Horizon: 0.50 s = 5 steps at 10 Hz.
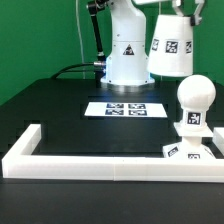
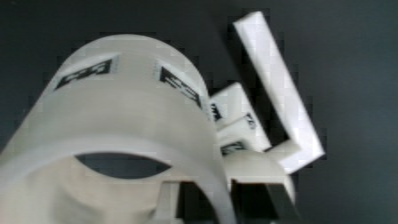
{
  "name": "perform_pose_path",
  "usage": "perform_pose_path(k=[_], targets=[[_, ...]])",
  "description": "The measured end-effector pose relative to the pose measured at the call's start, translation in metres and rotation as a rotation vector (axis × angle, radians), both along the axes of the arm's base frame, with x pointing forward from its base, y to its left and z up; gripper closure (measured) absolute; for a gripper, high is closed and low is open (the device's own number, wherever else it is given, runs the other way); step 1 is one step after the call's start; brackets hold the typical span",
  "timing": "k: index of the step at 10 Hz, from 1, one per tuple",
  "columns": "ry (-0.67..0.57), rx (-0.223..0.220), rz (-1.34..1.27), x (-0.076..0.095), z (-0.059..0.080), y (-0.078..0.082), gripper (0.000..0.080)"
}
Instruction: Assemble lamp
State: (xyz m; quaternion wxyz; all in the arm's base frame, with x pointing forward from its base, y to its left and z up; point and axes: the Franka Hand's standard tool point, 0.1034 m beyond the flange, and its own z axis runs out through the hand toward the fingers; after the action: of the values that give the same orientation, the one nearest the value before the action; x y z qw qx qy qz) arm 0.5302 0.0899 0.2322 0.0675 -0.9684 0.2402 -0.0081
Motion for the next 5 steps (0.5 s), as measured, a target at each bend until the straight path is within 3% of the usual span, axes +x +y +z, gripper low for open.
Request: perform_pose_path(k=[1,5], targets=[[-0.008,0.003,0.005,0.0069,0.0057,0.0038,0.0754],[0.0,0.001,0.001,0.0038,0.001,0.0011,0.0754]])
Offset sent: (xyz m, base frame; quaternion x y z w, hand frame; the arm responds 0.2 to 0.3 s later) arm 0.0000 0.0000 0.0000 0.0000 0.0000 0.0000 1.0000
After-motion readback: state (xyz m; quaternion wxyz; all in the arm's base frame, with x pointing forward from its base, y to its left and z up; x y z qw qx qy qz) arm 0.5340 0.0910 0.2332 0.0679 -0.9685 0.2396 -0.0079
